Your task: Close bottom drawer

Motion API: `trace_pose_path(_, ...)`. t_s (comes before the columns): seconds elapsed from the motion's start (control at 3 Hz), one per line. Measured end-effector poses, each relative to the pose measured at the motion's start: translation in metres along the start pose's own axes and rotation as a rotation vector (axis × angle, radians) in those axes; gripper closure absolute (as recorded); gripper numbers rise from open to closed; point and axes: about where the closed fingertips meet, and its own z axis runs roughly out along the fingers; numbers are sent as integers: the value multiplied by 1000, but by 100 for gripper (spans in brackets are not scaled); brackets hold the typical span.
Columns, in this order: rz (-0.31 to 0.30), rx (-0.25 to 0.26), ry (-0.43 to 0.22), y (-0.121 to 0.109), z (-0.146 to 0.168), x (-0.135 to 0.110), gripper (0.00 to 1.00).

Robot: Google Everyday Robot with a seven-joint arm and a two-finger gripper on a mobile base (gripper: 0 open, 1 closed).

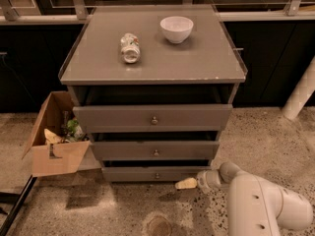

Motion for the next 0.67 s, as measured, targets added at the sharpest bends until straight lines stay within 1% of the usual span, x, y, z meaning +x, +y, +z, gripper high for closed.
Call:
trace_pose_path(0.33,64,-9,24,-8,-6,37,0)
trace_pose_path(0.67,64,-9,24,-8,-6,37,0)
